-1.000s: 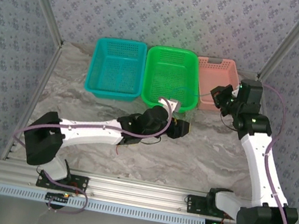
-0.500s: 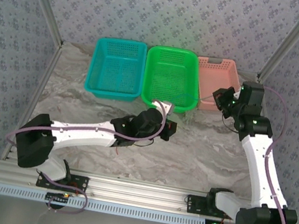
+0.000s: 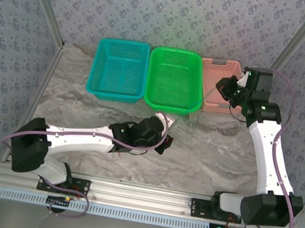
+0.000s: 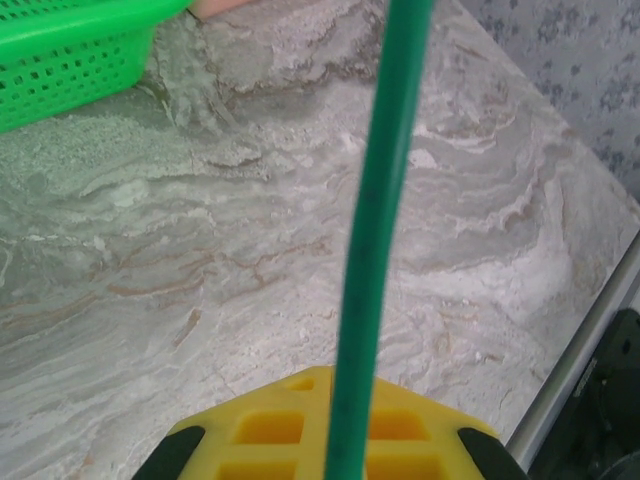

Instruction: Untangle the cables

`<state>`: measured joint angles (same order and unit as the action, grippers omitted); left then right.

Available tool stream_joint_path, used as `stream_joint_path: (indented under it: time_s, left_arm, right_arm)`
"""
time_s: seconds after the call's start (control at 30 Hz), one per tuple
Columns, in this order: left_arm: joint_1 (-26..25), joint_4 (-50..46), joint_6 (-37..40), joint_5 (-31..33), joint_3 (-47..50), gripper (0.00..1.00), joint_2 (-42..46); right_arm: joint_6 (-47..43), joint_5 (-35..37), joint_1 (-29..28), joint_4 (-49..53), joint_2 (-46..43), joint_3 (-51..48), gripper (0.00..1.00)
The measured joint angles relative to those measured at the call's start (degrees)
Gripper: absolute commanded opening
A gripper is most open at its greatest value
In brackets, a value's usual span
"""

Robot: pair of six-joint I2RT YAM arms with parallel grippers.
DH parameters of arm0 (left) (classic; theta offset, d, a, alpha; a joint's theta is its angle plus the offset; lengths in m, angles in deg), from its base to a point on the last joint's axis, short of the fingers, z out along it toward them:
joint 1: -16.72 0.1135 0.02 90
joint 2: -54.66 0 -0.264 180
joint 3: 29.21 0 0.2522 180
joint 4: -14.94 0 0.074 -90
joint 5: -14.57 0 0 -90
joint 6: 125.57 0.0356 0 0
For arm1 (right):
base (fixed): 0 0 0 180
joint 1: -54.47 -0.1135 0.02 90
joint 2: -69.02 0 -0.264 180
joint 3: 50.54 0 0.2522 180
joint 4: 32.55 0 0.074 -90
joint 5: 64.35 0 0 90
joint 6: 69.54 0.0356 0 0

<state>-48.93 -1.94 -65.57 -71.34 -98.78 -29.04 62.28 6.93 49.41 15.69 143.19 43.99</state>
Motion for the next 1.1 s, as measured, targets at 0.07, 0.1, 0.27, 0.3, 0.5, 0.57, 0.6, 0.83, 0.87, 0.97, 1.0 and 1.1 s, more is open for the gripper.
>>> stream_joint_path:
  time_s: [0.07,0.1,0.27,0.3,0.5,0.57,0.6,0.83,0.87,0.97,1.0,1.1]
  left_arm:
    - [-0.6,-1.5,1.2,-0.3,-1.0,0.00,-0.4]
    - [-1.1,-2.2,1.8,-0.4,-1.7,0.00,-0.9]
    - [-4.1,-4.7,4.5,-0.4,-5.9,0.00,-5.6]
    - [-4.6,-4.9,5.0,-0.4,-6.7,0.00,-6.5]
    - [-6.1,-5.5,6.7,-0.2,-8.3,0.00,-8.5]
    - [-6.1,-6.3,7.2,0.2,-8.8,0.00,-8.5]
    - [-6.1,-6.7,7.5,0.5,-9.2,0.00,-8.6]
    - [-6.7,-10.7,7.5,3.3,-10.9,0.50,-8.7]
    - [-7.1,-12.1,7.4,3.4,-11.2,0.57,-8.7]
    - [-8.2,-15.7,7.1,3.6,-11.9,0.69,-8.5]
    - [-8.4,-16.7,6.9,3.8,-12.1,0.69,-8.2]
    - [-8.5,-19.2,6.8,4.7,-12.2,0.70,-4.9]
  right_arm:
    - [-1.5,-0.2,0.0,0.4,0.6,0.2,0.00]
    - [-2.3,-0.2,0.0,0.5,0.8,0.2,0.00]
    - [-5.5,-0.7,0.1,1.6,2.4,1.6,0.00]
    - [-5.9,-0.8,0.1,2.1,2.8,2.1,0.00]
    - [-7.7,-2.1,0.9,5.5,4.8,4.4,0.00]
    - [-8.4,-2.3,0.9,6.4,5.4,5.4,0.00]
    - [-8.8,-2.4,0.9,6.6,5.5,5.8,0.00]
    - [-11.9,-1.1,0.8,5.6,4.8,5.6,0.00]
    - [-12.4,-0.3,0.8,4.3,4.2,5.3,0.00]
    - [-13.5,1.8,0.8,2.5,1.9,4.4,0.00]
    - [-14.1,2.5,0.7,2.4,1.2,4.3,0.00]
    - [-15.4,4.4,0.5,2.4,-0.2,4.2,0.00]
